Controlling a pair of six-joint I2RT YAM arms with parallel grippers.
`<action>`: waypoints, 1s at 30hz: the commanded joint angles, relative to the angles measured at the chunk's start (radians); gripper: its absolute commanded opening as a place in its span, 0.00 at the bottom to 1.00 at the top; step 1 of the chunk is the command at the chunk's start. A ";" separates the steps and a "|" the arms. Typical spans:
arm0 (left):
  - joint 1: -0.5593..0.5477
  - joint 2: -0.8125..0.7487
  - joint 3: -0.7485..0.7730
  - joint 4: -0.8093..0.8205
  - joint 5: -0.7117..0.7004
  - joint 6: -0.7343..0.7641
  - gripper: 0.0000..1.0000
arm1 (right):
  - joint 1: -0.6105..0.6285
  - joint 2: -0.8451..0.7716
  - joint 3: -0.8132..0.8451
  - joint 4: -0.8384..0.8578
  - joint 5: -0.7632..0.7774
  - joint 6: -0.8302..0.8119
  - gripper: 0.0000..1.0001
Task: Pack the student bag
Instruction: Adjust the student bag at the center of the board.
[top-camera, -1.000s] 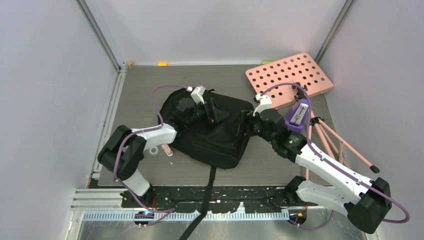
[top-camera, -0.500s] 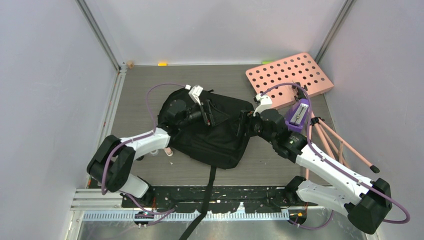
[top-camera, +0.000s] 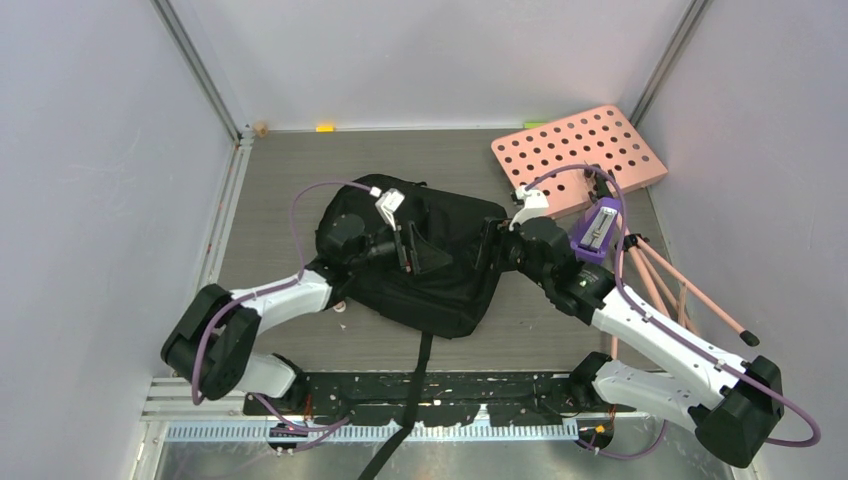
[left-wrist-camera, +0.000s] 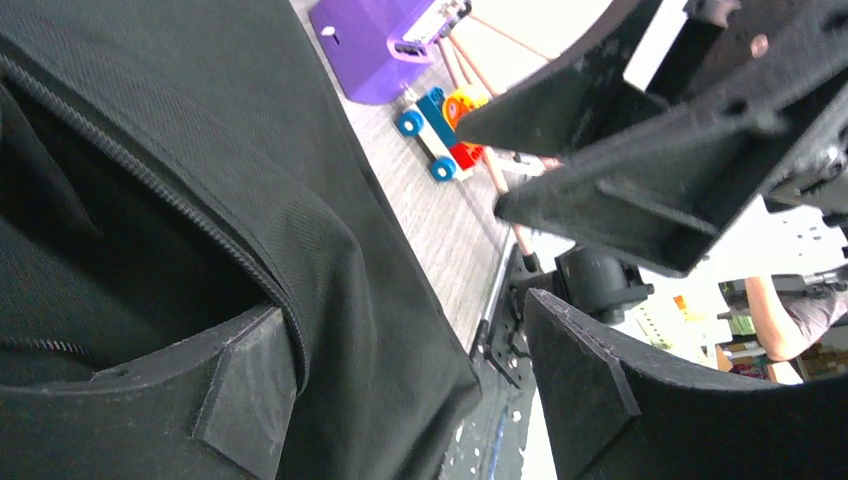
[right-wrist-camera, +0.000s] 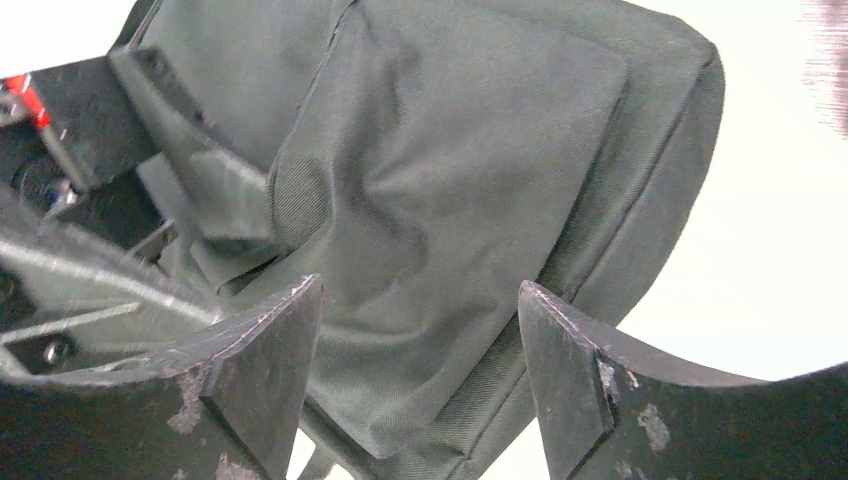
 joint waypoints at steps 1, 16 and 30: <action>-0.021 -0.112 -0.052 -0.021 0.050 0.014 0.80 | 0.000 0.016 0.088 -0.035 0.119 0.050 0.77; -0.156 -0.178 -0.017 -0.142 -0.047 0.088 0.80 | 0.062 0.270 0.298 -0.107 0.117 0.094 0.72; -0.184 -0.181 0.033 -0.241 -0.132 0.147 0.81 | 0.177 0.492 0.510 -0.332 0.176 0.004 0.72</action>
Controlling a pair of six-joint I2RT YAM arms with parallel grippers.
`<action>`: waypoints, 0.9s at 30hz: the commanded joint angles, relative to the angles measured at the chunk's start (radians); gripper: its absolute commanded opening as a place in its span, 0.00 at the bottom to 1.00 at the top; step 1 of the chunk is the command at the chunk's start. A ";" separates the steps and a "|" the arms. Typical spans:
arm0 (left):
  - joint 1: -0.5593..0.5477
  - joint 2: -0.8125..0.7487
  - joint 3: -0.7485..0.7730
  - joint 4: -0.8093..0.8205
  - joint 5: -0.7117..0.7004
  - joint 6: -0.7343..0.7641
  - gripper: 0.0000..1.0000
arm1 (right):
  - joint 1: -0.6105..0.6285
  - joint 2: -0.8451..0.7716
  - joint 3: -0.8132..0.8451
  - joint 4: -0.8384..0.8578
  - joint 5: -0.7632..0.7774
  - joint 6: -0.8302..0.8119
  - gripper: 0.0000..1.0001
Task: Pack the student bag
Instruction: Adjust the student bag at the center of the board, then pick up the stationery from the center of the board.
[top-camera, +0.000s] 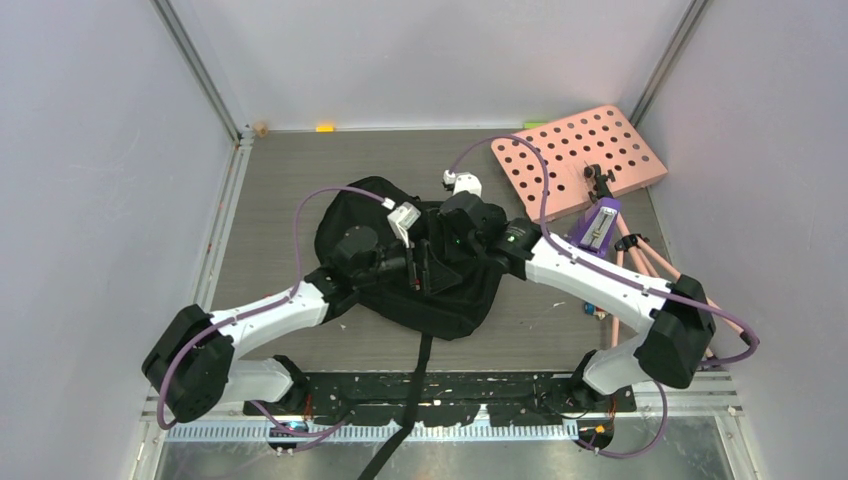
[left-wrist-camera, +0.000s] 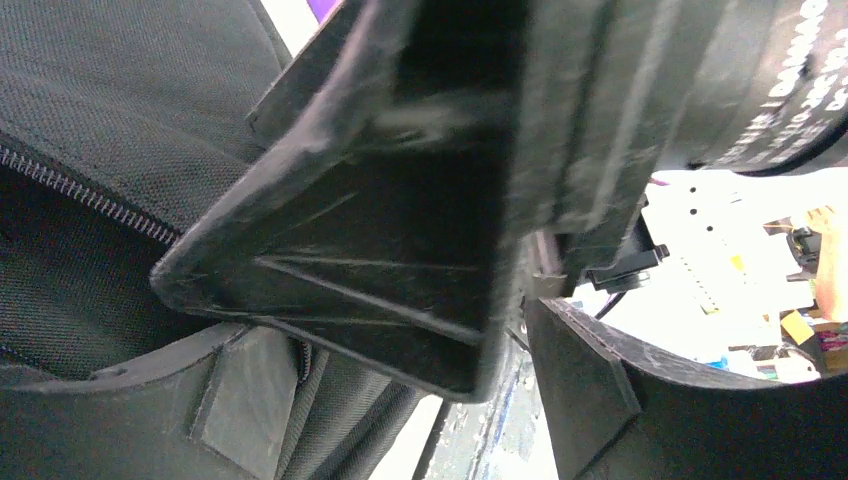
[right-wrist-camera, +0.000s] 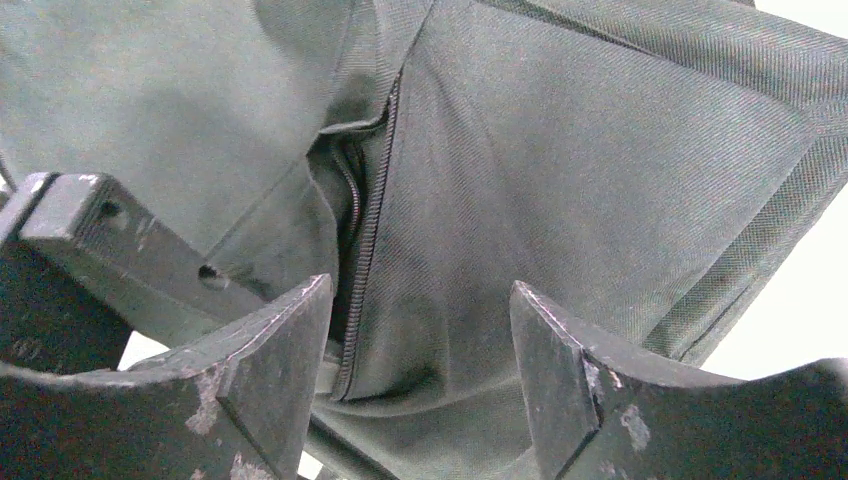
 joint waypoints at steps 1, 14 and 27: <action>-0.023 -0.014 0.055 -0.032 0.012 0.033 0.81 | 0.019 0.063 0.092 -0.087 0.026 -0.042 0.72; -0.025 -0.111 0.092 -0.291 -0.195 0.079 0.84 | 0.042 0.082 0.143 -0.171 0.277 -0.029 0.44; -0.004 -0.321 0.193 -0.902 -0.648 0.115 0.95 | 0.039 0.050 0.110 -0.135 0.286 -0.033 0.01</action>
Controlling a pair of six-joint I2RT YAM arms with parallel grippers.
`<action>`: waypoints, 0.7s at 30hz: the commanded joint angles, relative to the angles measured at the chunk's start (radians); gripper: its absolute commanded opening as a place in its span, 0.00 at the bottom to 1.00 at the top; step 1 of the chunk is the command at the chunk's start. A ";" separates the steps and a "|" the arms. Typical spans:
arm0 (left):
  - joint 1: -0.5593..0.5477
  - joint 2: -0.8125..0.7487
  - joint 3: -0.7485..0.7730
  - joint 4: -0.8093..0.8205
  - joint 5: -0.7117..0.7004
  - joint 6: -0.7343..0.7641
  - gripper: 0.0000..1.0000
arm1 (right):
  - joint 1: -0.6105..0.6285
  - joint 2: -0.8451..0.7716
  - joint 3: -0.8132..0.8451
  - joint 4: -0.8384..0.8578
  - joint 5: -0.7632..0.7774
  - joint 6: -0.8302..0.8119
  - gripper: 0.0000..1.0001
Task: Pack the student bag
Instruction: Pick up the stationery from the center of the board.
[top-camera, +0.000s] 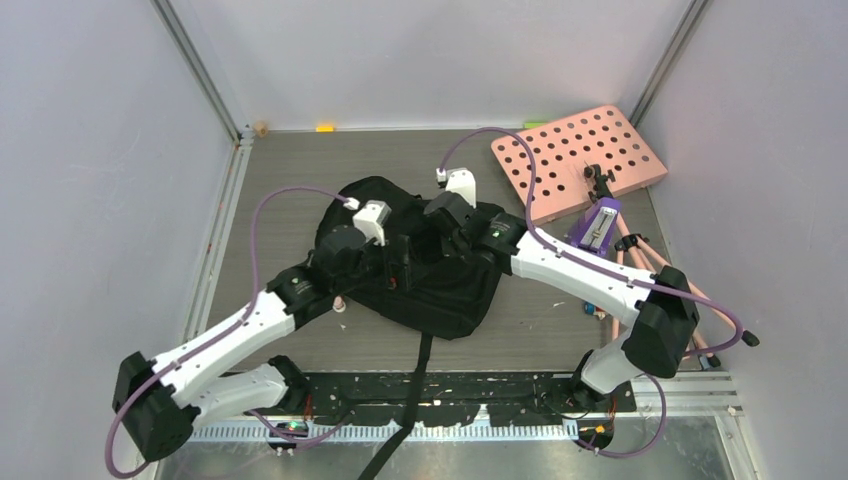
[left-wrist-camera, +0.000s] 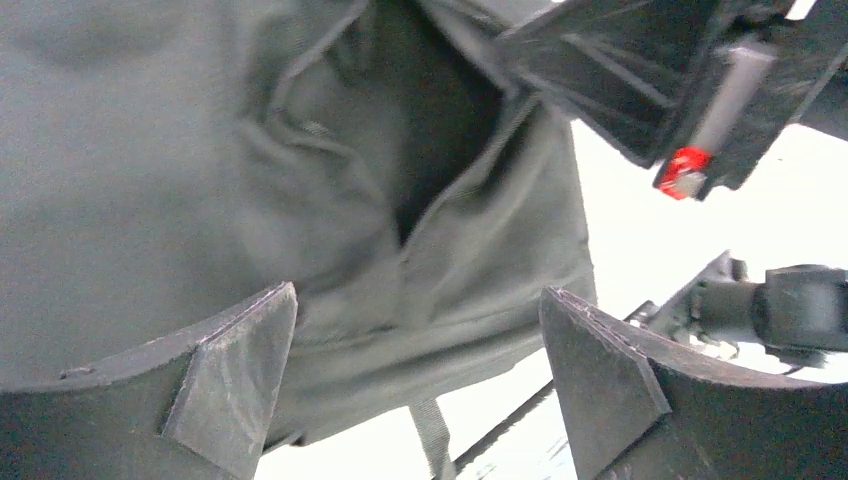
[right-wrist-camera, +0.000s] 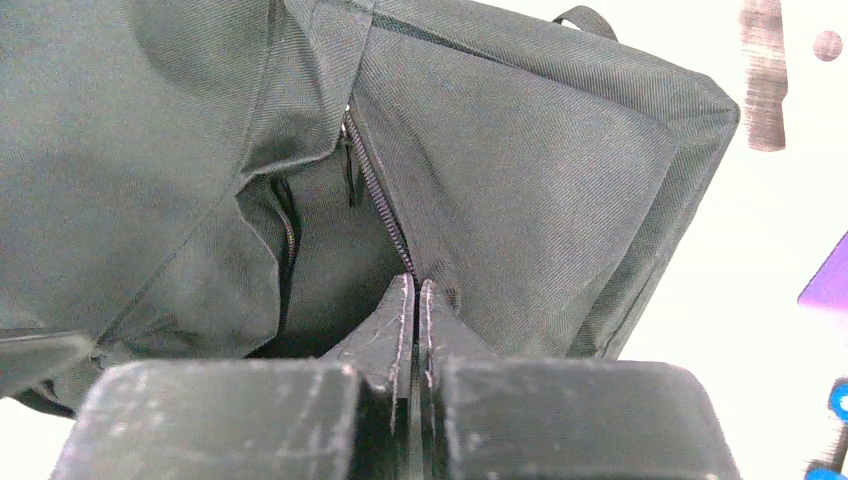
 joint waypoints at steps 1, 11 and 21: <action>0.025 -0.116 0.045 -0.280 -0.245 0.009 0.97 | -0.006 -0.057 -0.018 -0.002 0.059 -0.008 0.01; 0.265 -0.209 -0.070 -0.465 -0.308 -0.131 0.89 | -0.018 -0.103 -0.062 0.048 0.033 -0.003 0.00; 0.334 -0.213 -0.208 -0.401 -0.384 -0.211 0.77 | -0.032 -0.133 -0.088 0.078 0.015 -0.007 0.00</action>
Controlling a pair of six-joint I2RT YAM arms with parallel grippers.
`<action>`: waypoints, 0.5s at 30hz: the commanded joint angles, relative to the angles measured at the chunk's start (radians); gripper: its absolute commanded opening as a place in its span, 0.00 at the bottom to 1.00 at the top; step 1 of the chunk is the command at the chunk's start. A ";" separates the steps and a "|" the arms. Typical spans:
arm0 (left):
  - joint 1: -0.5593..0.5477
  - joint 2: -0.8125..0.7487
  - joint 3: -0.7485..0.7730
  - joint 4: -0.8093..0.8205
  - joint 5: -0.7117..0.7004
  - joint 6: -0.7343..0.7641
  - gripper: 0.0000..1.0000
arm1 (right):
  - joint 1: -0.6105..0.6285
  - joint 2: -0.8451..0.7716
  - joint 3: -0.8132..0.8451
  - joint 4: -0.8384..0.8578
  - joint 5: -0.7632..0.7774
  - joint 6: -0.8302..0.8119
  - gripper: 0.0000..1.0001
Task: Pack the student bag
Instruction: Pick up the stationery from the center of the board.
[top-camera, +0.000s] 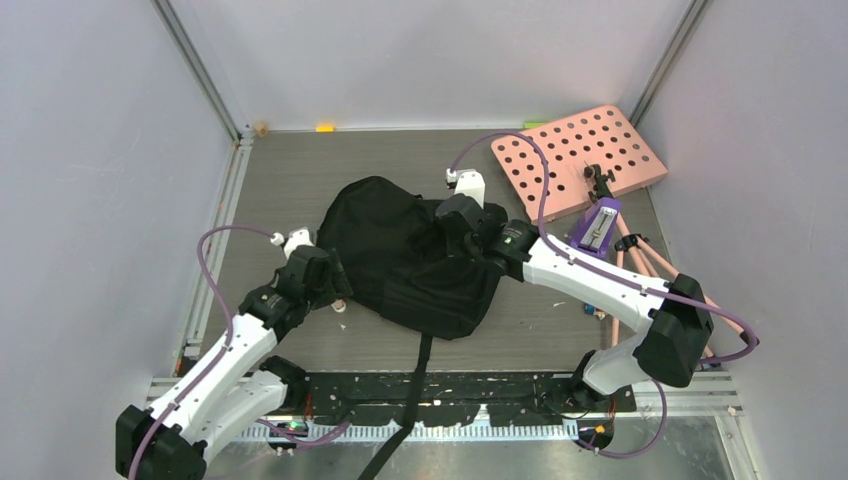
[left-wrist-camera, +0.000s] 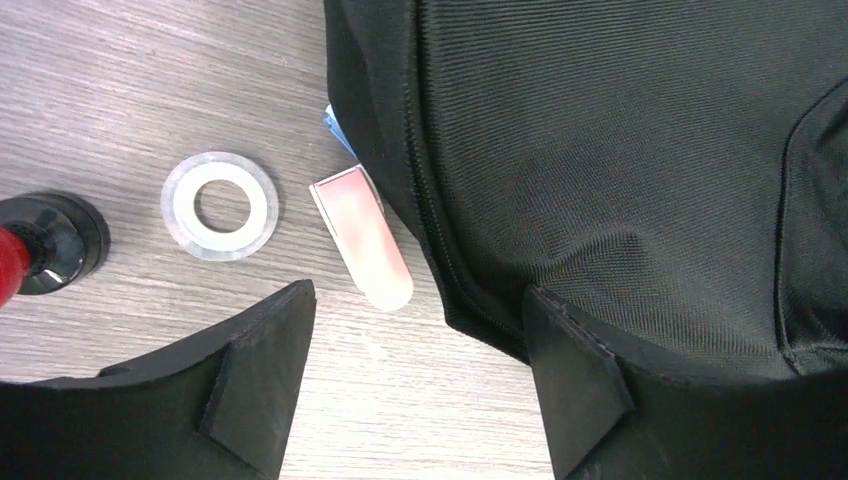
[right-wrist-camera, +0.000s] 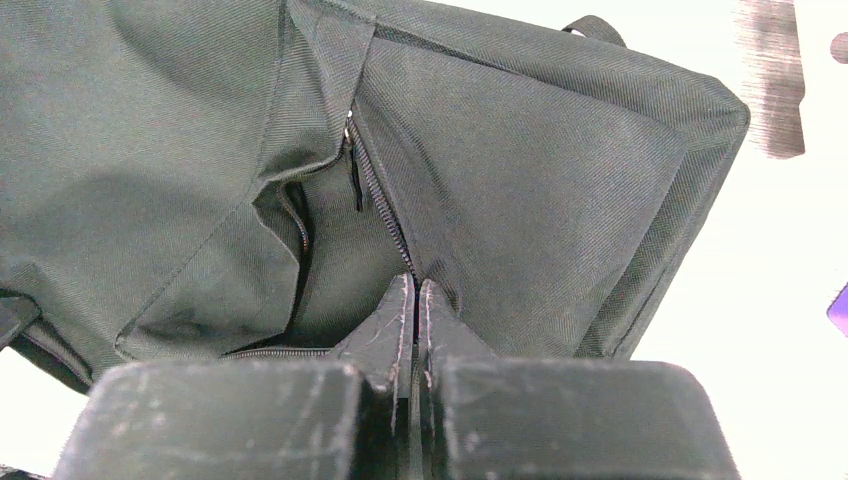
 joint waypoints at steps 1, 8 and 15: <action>0.021 0.010 -0.045 0.034 -0.059 -0.046 0.74 | -0.020 -0.060 -0.004 -0.010 0.038 -0.010 0.00; 0.033 0.000 -0.075 0.055 -0.028 -0.073 0.64 | -0.031 -0.063 -0.011 -0.005 0.028 -0.012 0.01; 0.034 -0.213 -0.080 -0.018 -0.050 -0.098 0.73 | -0.039 -0.066 -0.022 0.000 0.019 -0.010 0.00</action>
